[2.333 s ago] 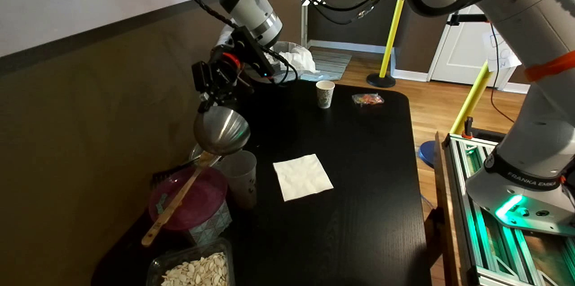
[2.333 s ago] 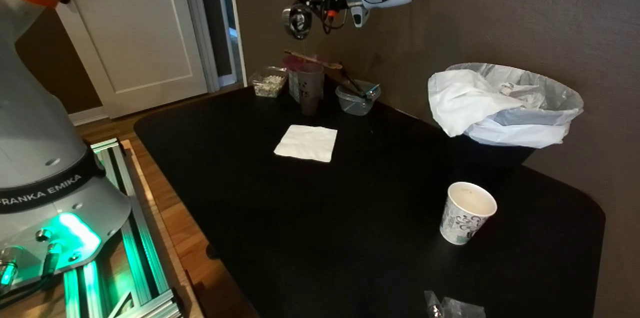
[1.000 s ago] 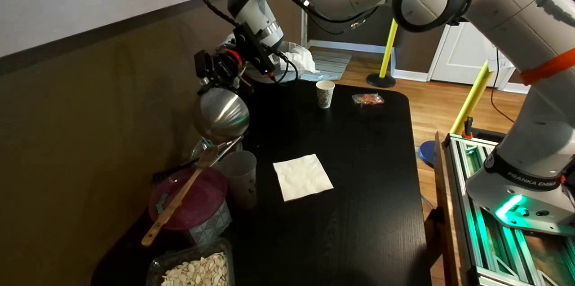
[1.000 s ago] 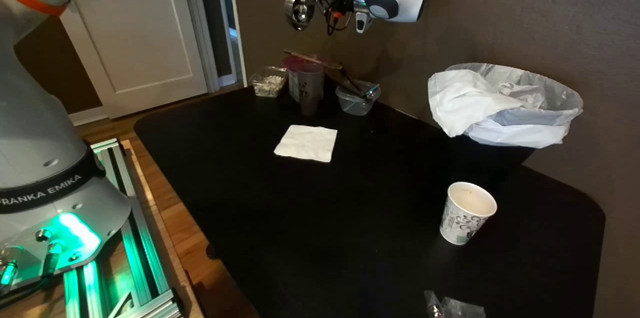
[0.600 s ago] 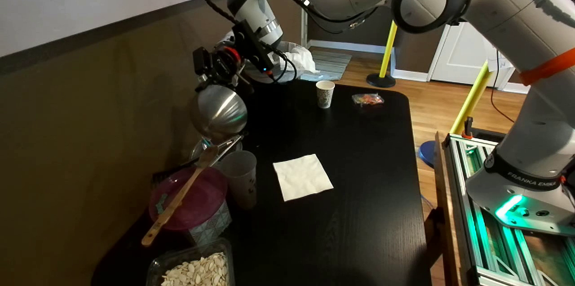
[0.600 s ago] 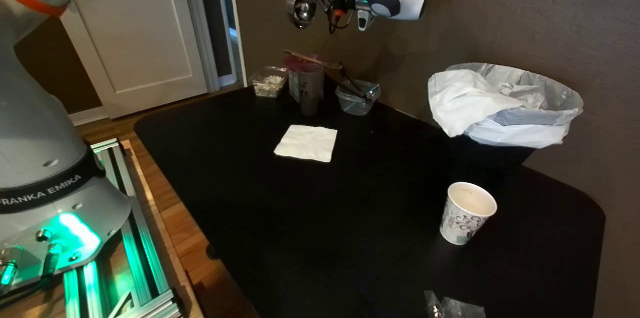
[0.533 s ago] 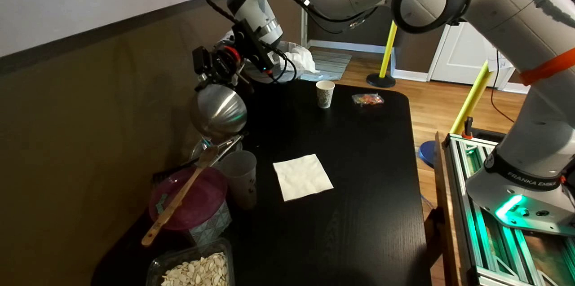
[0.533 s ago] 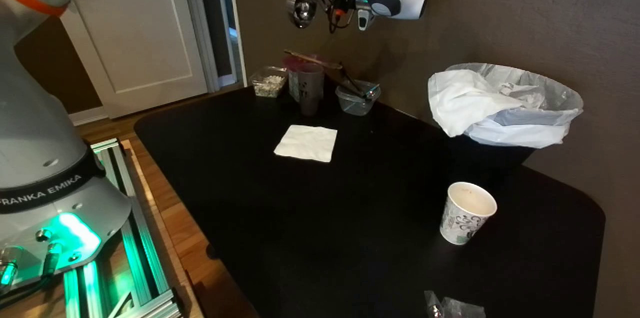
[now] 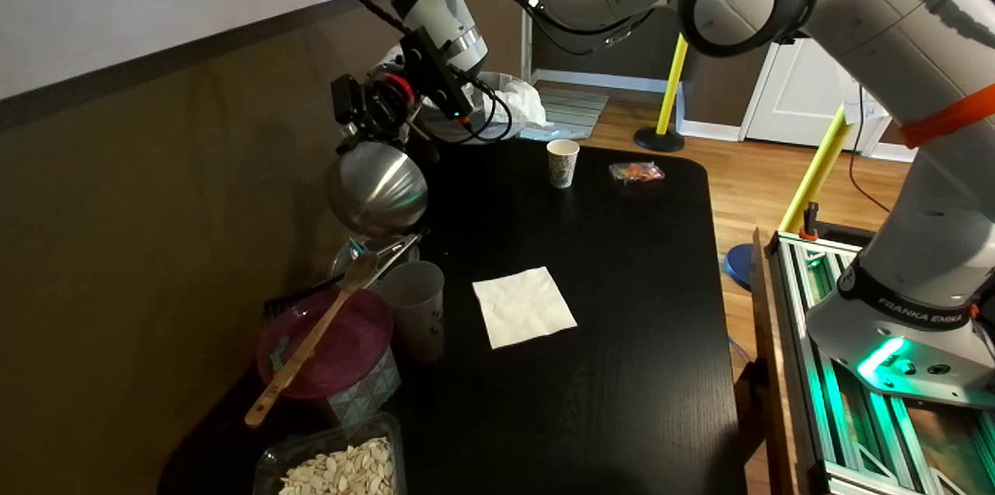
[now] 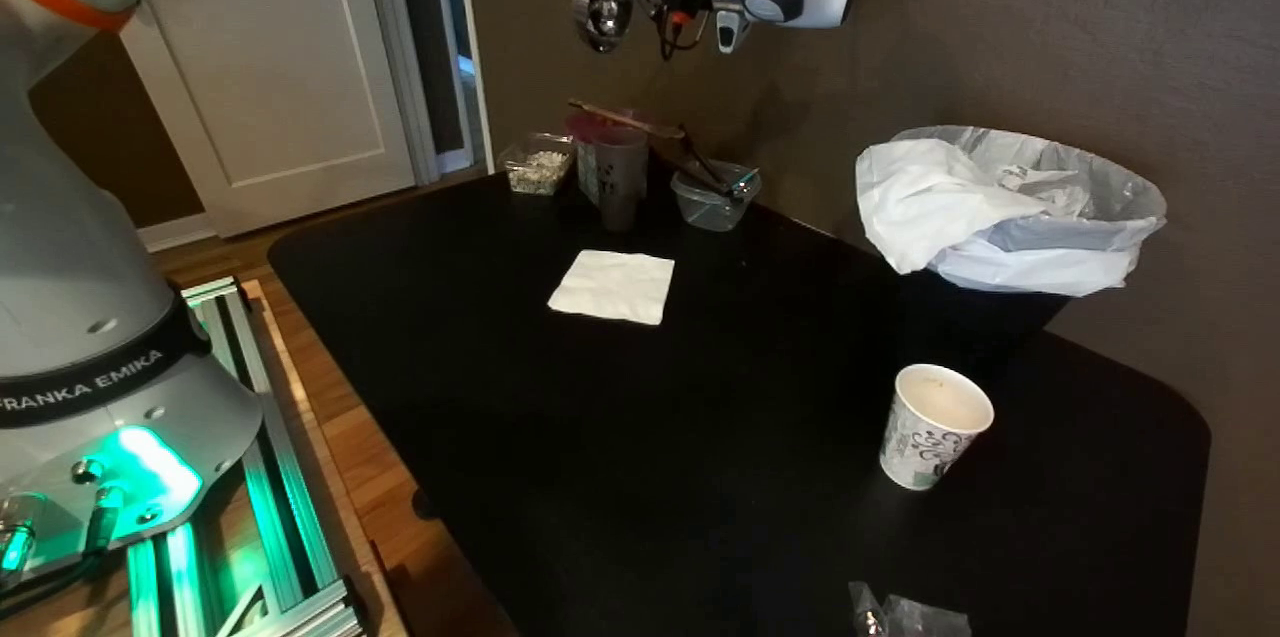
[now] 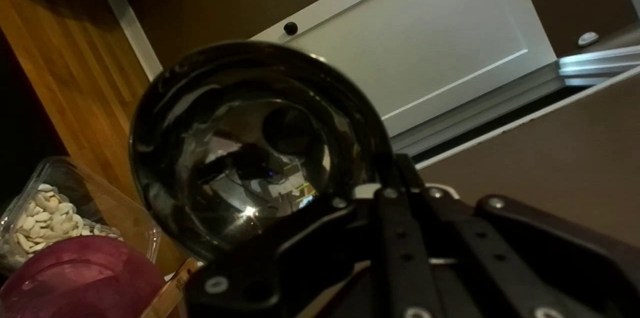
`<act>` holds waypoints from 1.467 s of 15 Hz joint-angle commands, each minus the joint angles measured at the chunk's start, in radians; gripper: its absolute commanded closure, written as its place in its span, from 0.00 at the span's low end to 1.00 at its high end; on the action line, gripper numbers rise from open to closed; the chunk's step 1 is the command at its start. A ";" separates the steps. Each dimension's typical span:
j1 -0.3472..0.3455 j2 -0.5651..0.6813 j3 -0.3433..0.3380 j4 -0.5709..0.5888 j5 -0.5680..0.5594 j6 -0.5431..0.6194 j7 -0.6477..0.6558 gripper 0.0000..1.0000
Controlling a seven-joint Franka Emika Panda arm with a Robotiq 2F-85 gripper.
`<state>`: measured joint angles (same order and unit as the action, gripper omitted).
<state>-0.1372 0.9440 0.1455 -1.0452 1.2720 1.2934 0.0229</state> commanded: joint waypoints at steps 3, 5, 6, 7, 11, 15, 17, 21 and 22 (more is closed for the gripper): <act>0.081 -0.178 -0.054 -0.087 -0.157 -0.037 -0.084 0.99; 0.107 -0.249 -0.065 -0.118 -0.221 -0.007 -0.119 0.99; 0.120 -0.280 -0.069 -0.128 -0.250 0.008 -0.139 0.99; 0.131 -0.309 -0.073 -0.140 -0.275 0.028 -0.163 0.99; 0.175 -0.391 -0.081 -0.173 -0.422 0.108 -0.251 0.99; 0.173 -0.462 -0.095 -0.269 -0.609 0.240 -0.343 0.99; 0.145 -0.523 -0.105 -0.366 -0.673 0.349 -0.387 0.99; 0.089 -0.601 -0.127 -0.552 -0.702 0.634 -0.396 0.99; 0.076 -0.611 -0.136 -0.594 -0.708 0.708 -0.398 0.99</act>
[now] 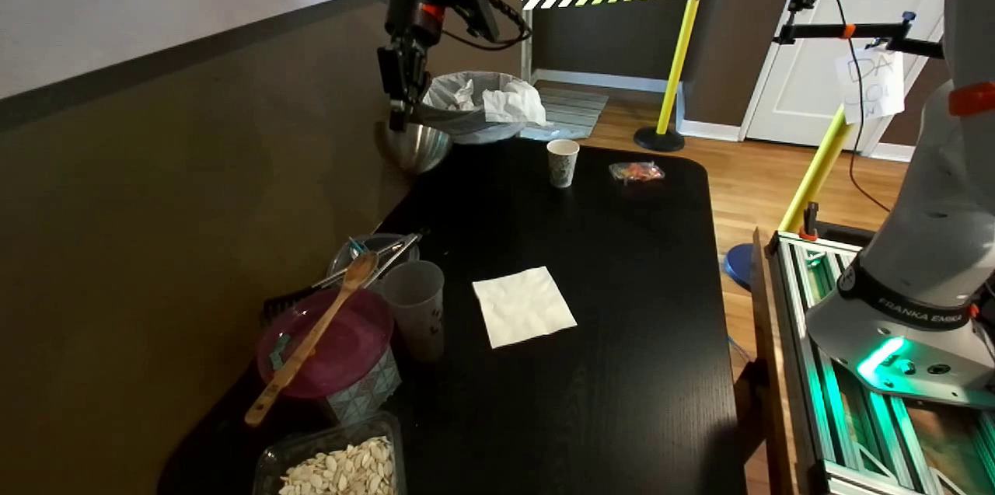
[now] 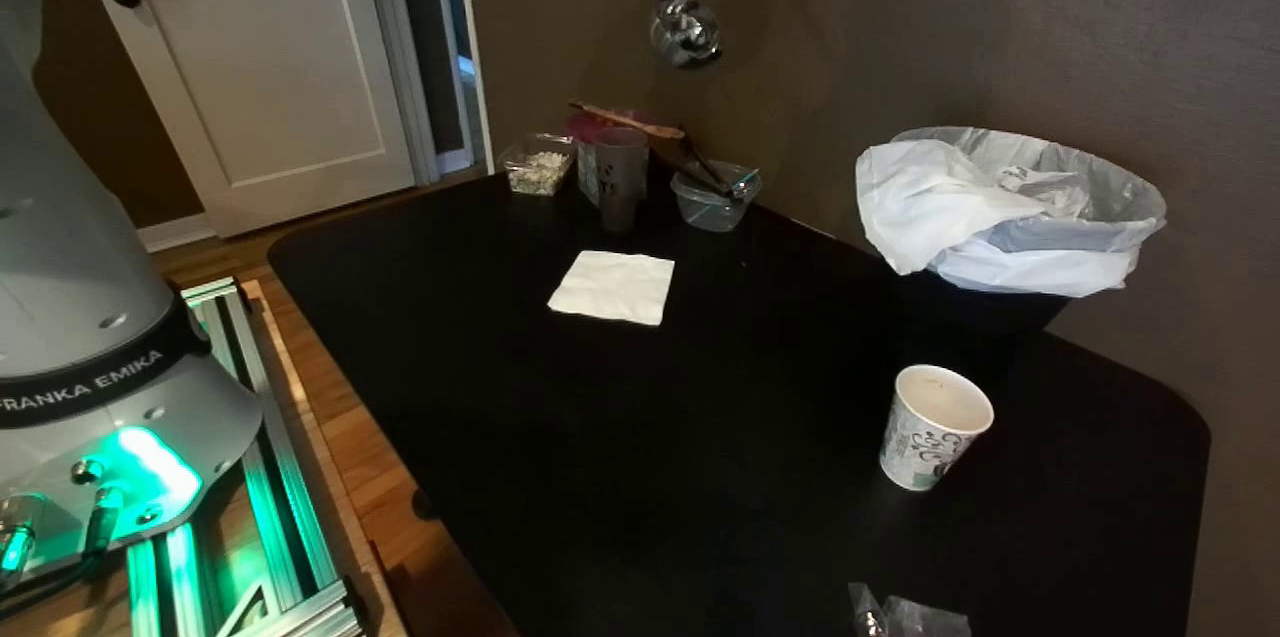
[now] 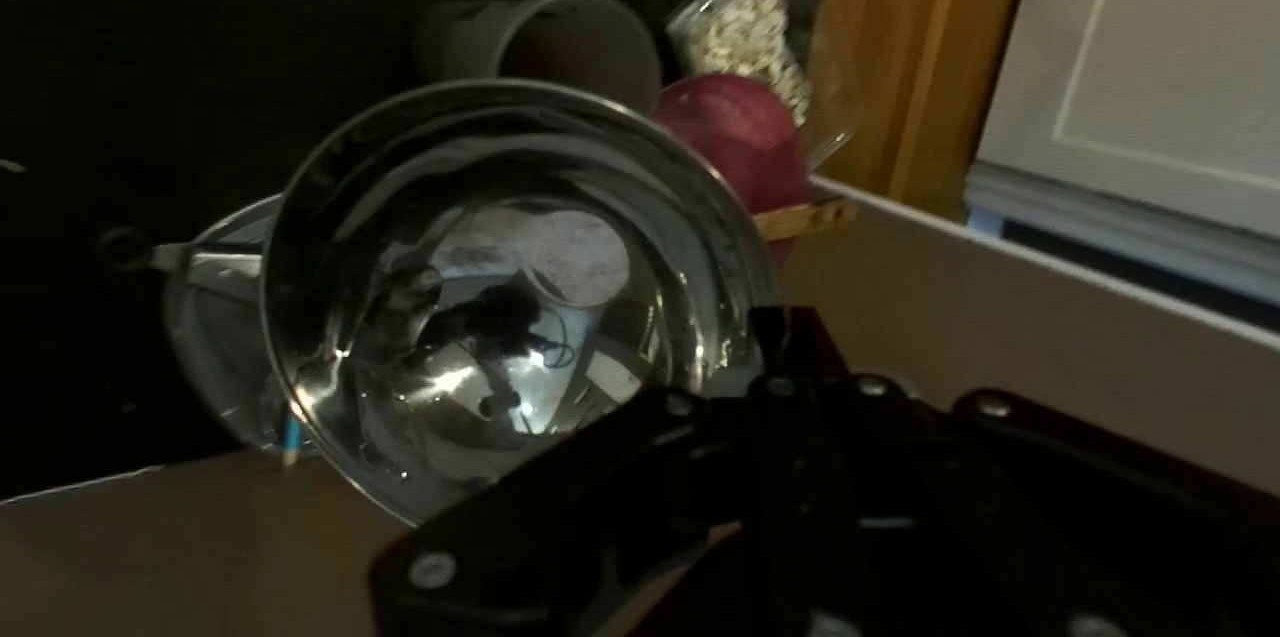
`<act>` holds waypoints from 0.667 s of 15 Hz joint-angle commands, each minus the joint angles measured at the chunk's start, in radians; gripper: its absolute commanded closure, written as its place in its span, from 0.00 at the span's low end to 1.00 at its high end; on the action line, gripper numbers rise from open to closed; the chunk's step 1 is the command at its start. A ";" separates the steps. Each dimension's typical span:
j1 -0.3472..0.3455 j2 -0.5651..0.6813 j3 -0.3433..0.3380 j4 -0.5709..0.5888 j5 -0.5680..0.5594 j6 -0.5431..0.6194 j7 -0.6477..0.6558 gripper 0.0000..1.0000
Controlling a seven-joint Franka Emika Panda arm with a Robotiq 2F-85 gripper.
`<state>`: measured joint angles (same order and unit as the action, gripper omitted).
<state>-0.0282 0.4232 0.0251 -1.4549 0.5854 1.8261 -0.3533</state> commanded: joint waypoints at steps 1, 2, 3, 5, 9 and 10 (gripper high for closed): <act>-0.041 -0.100 -0.022 -0.233 -0.024 0.251 -0.008 0.99; -0.047 -0.102 -0.030 -0.284 -0.035 0.334 0.001 0.99; -0.048 -0.103 -0.035 -0.333 -0.045 0.405 0.032 0.99; -0.033 -0.097 -0.036 -0.412 -0.078 0.485 0.138 0.99; -0.064 -0.060 -0.008 -0.381 -0.068 0.474 0.105 0.98; -0.061 -0.062 -0.008 -0.382 -0.069 0.474 0.111 0.98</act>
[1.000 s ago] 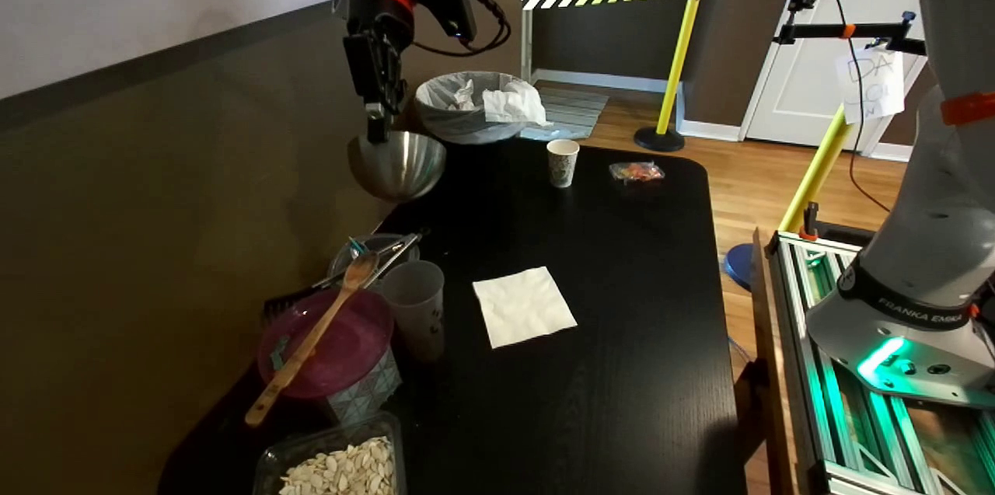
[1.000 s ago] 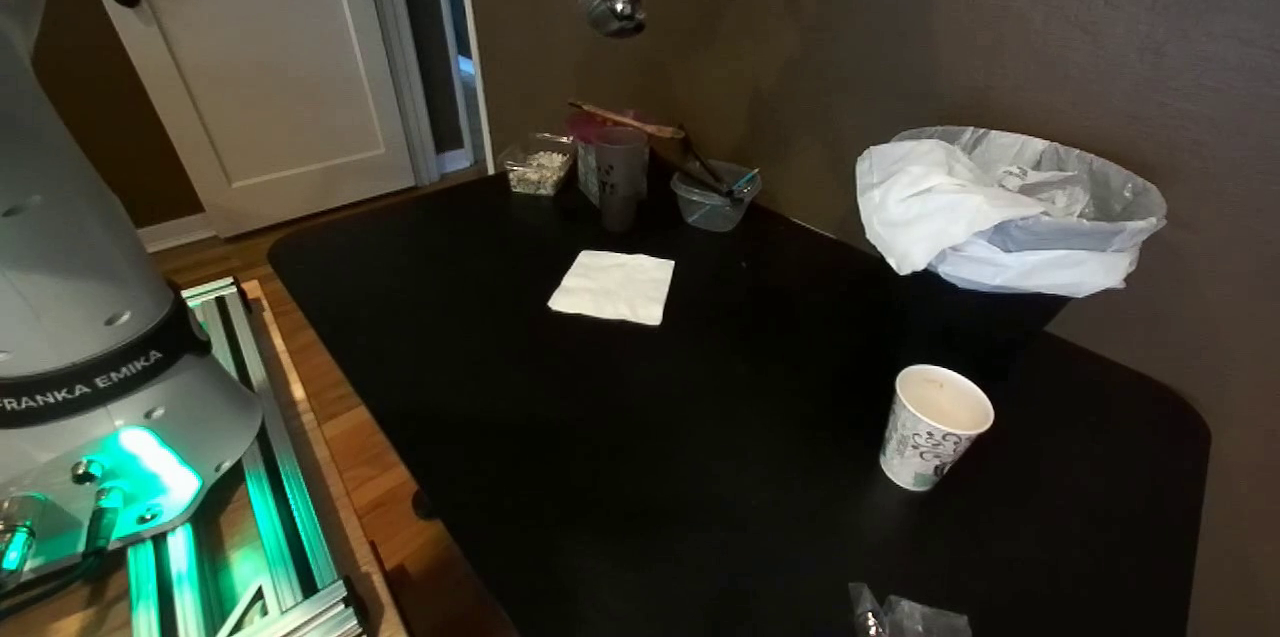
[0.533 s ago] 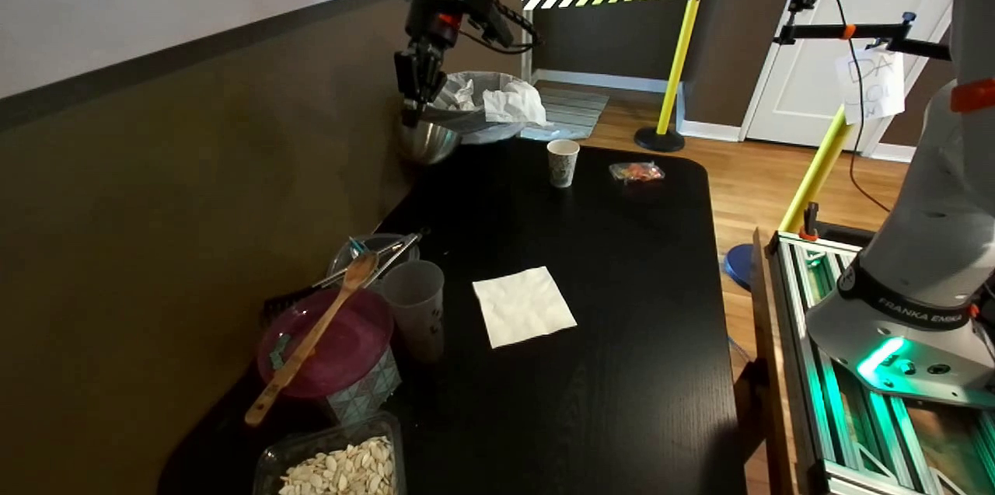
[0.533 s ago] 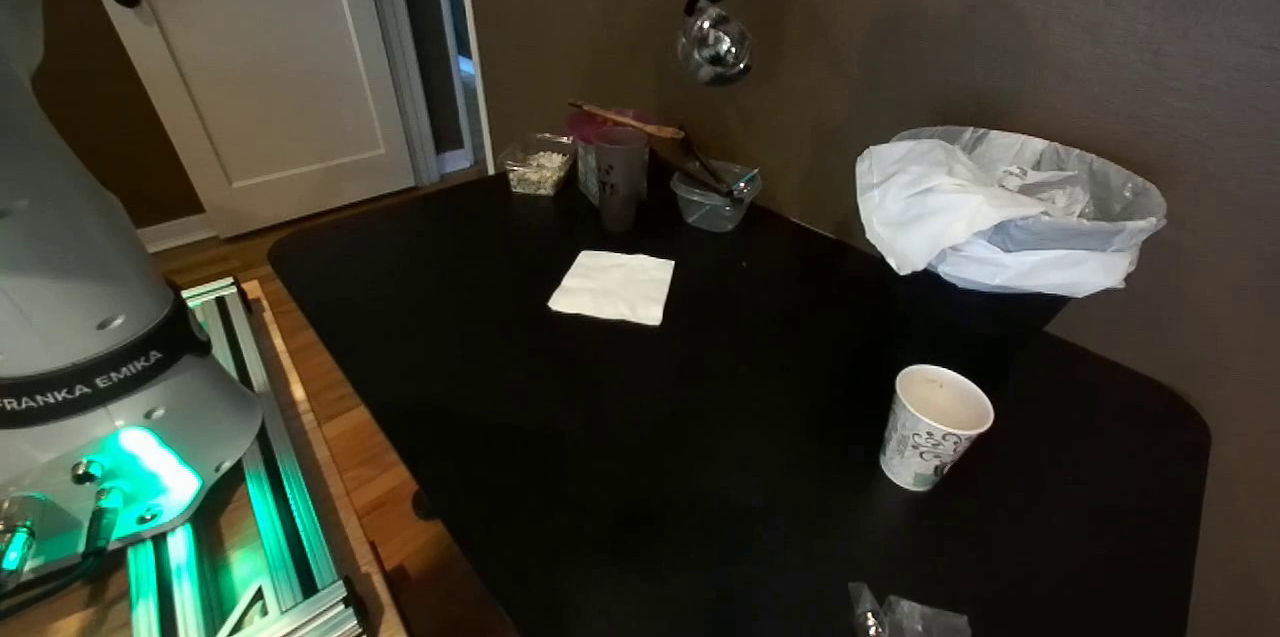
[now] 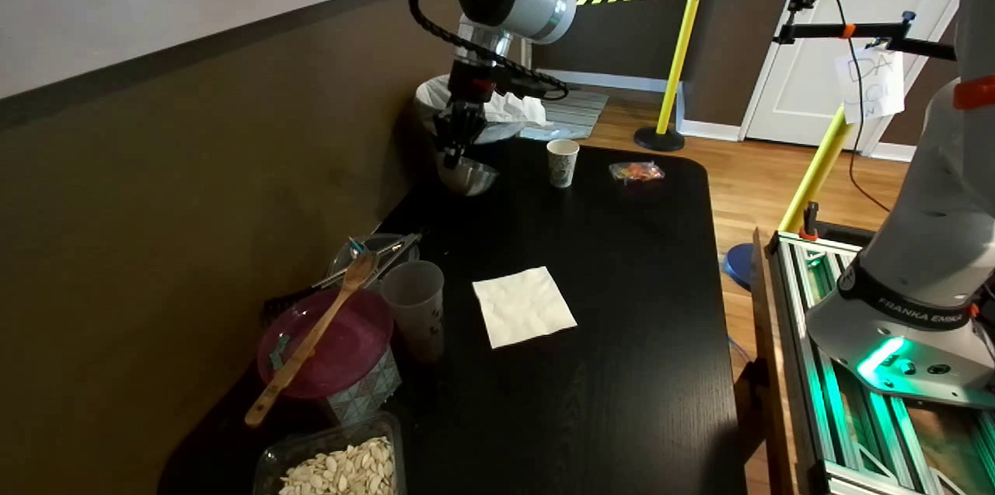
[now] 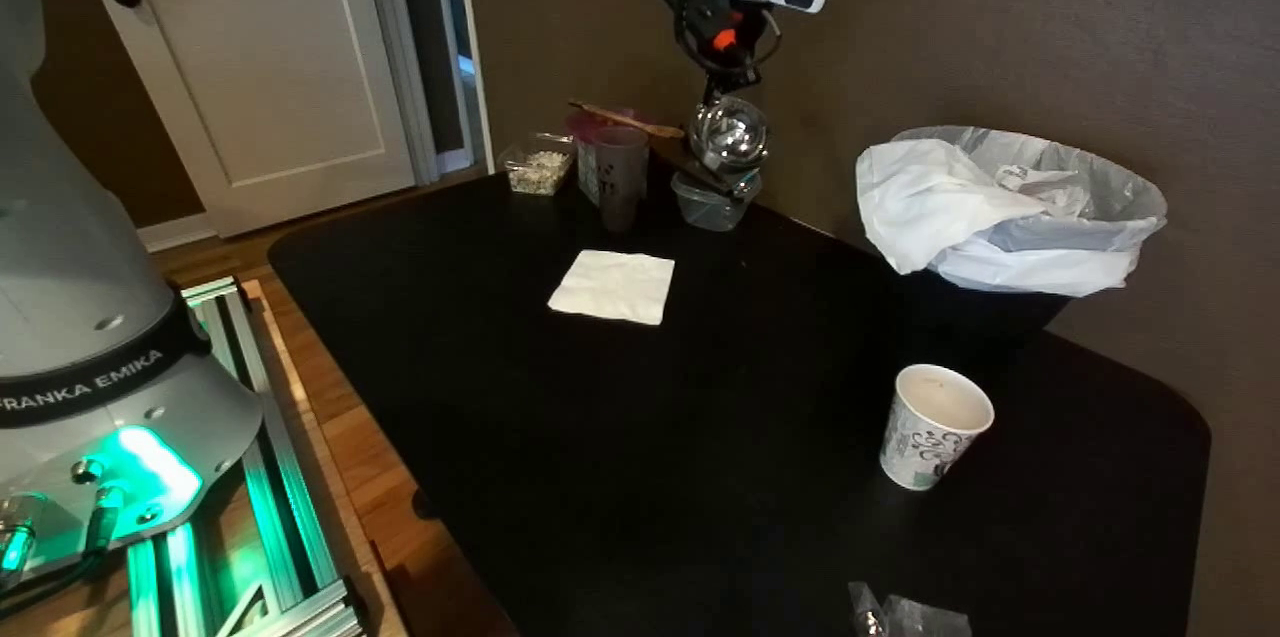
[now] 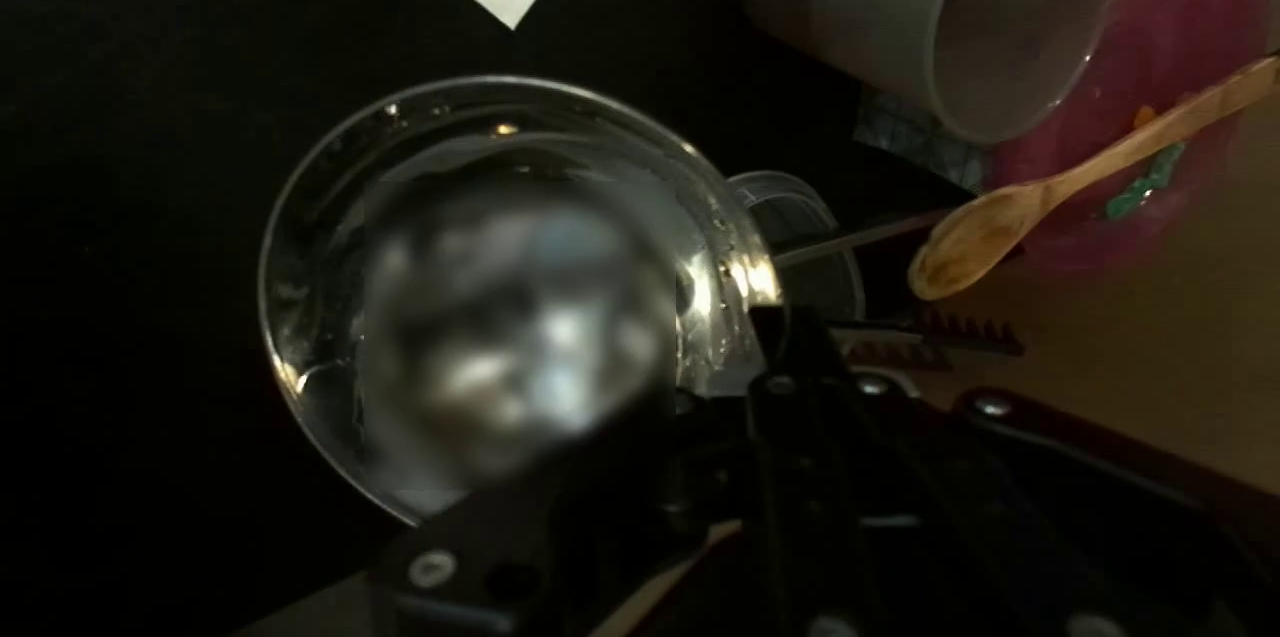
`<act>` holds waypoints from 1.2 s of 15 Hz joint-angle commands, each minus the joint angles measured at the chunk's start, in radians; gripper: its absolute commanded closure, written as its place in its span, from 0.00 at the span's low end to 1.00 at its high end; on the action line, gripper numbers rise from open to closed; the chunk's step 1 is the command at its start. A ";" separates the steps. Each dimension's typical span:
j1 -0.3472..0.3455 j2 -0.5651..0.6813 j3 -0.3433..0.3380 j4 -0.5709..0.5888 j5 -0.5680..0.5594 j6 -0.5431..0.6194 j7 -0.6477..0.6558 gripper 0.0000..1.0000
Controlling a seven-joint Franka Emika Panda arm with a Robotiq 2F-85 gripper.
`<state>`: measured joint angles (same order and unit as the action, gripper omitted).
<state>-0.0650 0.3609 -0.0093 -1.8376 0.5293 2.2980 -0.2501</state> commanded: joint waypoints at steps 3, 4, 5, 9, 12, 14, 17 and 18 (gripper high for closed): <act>0.013 0.010 -0.007 -0.020 -0.112 0.116 0.092 0.99; 0.028 0.020 -0.025 -0.033 -0.177 0.171 0.138 0.99; 0.037 0.030 -0.039 -0.044 -0.234 0.203 0.189 0.99; 0.093 0.076 -0.112 -0.090 -0.484 0.225 0.405 0.99; 0.101 0.123 -0.126 -0.077 -0.576 0.181 0.448 0.99; 0.079 0.149 -0.100 -0.057 -0.565 0.154 0.409 0.99; 0.063 0.202 -0.097 -0.017 -0.557 0.167 0.392 0.99; 0.063 0.223 -0.105 -0.005 -0.568 0.183 0.391 0.99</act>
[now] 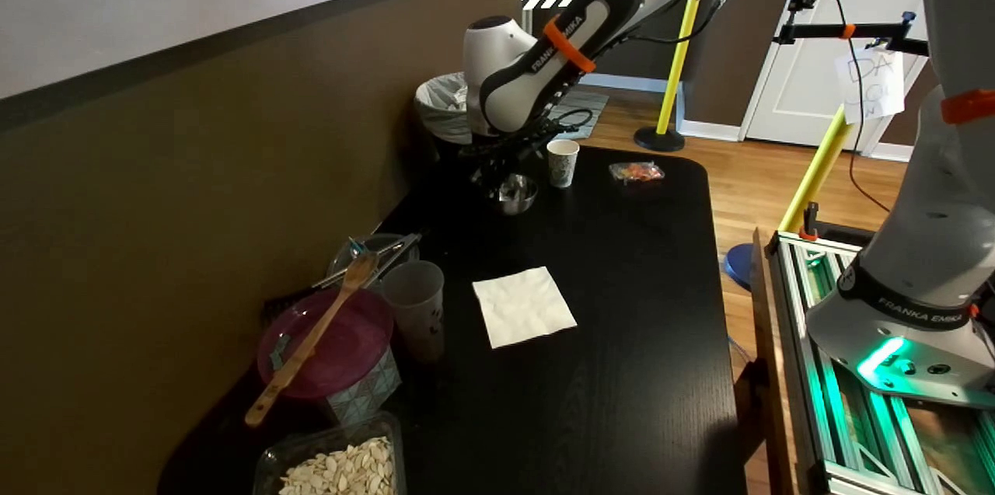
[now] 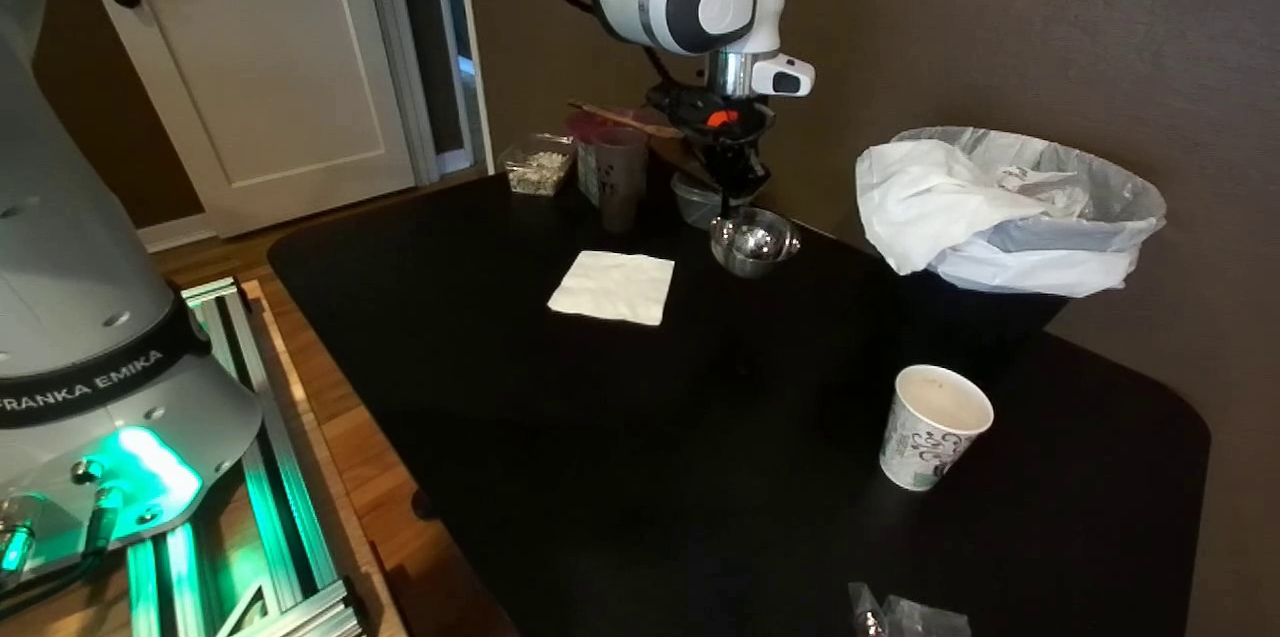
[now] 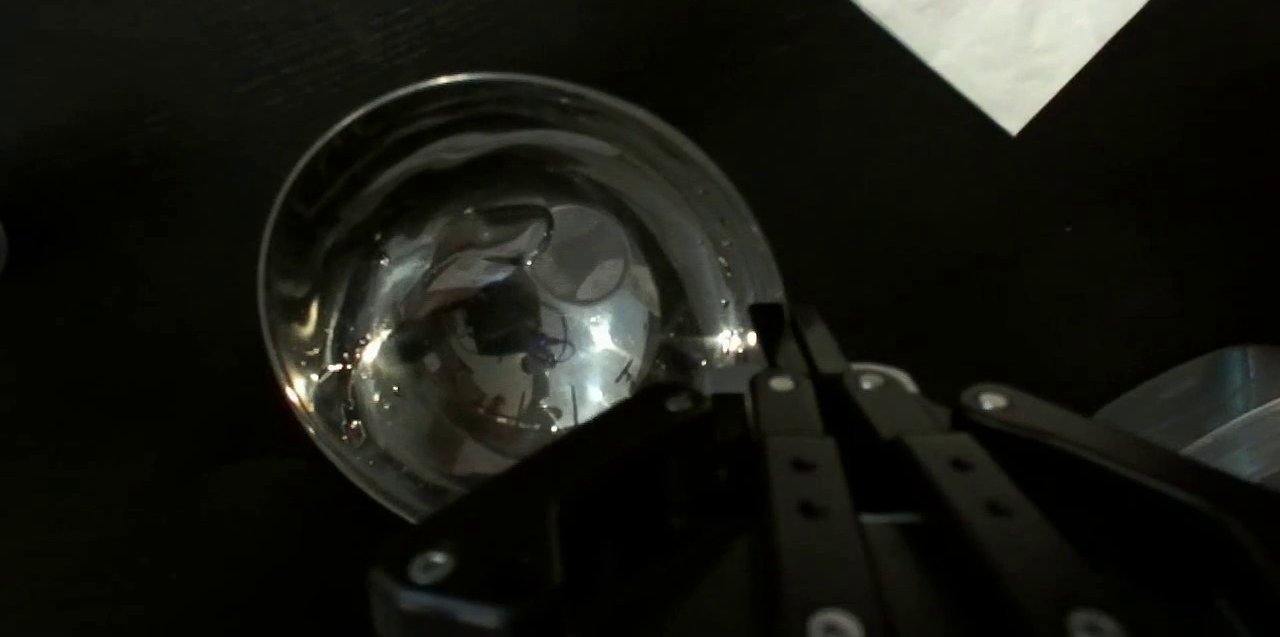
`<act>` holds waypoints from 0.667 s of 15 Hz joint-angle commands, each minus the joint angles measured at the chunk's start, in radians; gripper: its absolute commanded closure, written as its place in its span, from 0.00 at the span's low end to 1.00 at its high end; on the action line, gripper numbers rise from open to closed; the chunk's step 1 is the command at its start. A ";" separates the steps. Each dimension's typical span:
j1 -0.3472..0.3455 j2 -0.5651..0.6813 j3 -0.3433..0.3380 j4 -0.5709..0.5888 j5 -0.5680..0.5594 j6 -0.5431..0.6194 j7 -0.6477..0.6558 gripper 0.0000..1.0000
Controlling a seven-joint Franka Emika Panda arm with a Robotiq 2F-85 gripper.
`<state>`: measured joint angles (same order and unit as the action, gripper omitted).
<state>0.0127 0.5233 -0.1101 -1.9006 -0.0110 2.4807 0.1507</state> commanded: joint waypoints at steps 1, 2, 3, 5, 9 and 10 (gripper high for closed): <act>-0.016 0.082 -0.013 0.075 -0.036 0.017 -0.005 0.99; -0.025 0.101 -0.011 0.093 -0.030 0.014 -0.010 0.99; -0.034 0.120 -0.009 0.110 -0.027 0.014 -0.020 0.99; -0.053 0.161 -0.003 0.145 -0.022 0.025 -0.049 0.99; -0.088 0.237 0.017 0.219 -0.007 0.022 -0.105 0.99; -0.091 0.256 0.017 0.237 -0.010 0.019 -0.113 0.99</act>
<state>-0.0521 0.7090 -0.1116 -1.7367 -0.0214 2.4898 0.0765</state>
